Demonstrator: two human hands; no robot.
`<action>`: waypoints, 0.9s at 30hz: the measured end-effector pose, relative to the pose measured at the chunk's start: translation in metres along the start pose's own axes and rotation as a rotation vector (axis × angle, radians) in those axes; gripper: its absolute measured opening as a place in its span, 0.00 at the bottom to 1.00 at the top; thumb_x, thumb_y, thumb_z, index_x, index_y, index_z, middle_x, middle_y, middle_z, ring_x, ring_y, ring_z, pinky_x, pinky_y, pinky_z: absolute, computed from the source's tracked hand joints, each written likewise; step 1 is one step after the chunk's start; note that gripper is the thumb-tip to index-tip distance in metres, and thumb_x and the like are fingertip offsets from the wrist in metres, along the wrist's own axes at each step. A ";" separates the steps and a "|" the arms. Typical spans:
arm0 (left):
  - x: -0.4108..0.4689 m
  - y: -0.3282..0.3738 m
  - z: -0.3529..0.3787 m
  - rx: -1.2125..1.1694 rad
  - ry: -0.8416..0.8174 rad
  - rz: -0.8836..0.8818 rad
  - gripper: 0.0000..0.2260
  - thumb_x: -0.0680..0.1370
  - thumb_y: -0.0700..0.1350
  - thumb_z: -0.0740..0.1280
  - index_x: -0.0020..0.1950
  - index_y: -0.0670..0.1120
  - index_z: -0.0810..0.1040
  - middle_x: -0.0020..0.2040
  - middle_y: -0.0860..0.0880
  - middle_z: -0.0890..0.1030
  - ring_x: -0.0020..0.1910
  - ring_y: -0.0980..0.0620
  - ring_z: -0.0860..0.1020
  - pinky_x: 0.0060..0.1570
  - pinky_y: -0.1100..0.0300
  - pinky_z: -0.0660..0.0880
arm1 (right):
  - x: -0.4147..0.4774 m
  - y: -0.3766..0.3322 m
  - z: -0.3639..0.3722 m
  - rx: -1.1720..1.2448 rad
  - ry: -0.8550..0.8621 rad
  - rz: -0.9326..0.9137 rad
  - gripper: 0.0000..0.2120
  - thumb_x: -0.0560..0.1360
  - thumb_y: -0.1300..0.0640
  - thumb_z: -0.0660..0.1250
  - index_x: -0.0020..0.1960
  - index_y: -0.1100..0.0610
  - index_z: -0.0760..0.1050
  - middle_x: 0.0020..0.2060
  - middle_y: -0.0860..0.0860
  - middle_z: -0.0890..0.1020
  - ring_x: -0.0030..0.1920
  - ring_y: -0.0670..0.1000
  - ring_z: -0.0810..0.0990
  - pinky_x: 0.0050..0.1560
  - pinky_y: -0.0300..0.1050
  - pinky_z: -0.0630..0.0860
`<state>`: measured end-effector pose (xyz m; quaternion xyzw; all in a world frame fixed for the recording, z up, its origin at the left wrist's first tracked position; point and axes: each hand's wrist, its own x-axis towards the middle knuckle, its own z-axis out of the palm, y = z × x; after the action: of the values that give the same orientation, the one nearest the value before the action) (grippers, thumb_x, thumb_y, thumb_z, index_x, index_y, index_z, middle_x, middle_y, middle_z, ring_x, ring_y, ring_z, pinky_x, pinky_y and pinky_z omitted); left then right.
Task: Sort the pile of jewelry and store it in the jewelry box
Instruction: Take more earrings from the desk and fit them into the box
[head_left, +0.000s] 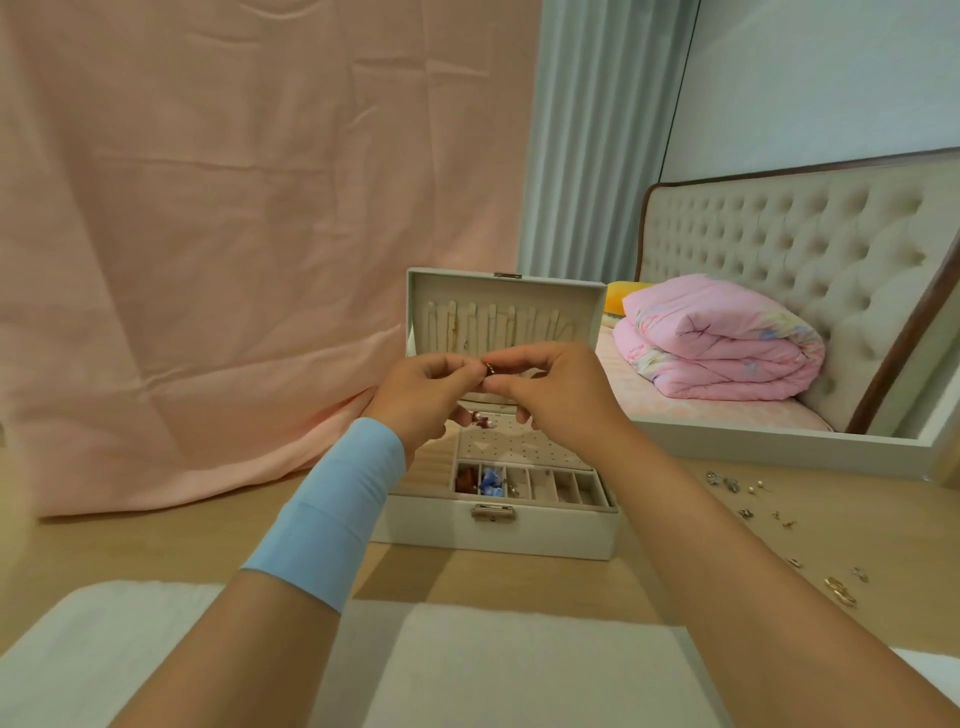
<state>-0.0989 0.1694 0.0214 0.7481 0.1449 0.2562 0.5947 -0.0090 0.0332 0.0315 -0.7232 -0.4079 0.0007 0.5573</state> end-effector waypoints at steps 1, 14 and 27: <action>0.002 -0.003 -0.002 -0.012 0.004 -0.006 0.06 0.79 0.50 0.68 0.49 0.50 0.83 0.42 0.56 0.85 0.30 0.58 0.77 0.33 0.62 0.71 | 0.003 0.002 0.003 0.019 0.002 0.005 0.09 0.74 0.61 0.76 0.52 0.51 0.86 0.40 0.44 0.86 0.26 0.44 0.75 0.28 0.33 0.72; 0.016 -0.038 -0.019 -0.017 0.159 -0.020 0.06 0.78 0.49 0.69 0.45 0.48 0.83 0.43 0.56 0.86 0.30 0.56 0.80 0.36 0.61 0.75 | 0.025 0.037 0.028 -0.399 0.003 0.067 0.04 0.75 0.54 0.75 0.48 0.46 0.86 0.43 0.40 0.84 0.42 0.38 0.79 0.44 0.36 0.73; 0.019 -0.044 -0.016 -0.012 0.149 -0.016 0.05 0.77 0.50 0.71 0.47 0.50 0.83 0.45 0.54 0.84 0.33 0.59 0.80 0.30 0.67 0.72 | 0.024 0.042 0.041 -0.915 -0.089 -0.104 0.03 0.76 0.47 0.72 0.48 0.44 0.84 0.46 0.42 0.78 0.49 0.46 0.76 0.48 0.46 0.76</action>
<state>-0.0885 0.2034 -0.0142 0.7222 0.1931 0.3076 0.5887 0.0131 0.0787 -0.0075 -0.8728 -0.4255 -0.1761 0.1618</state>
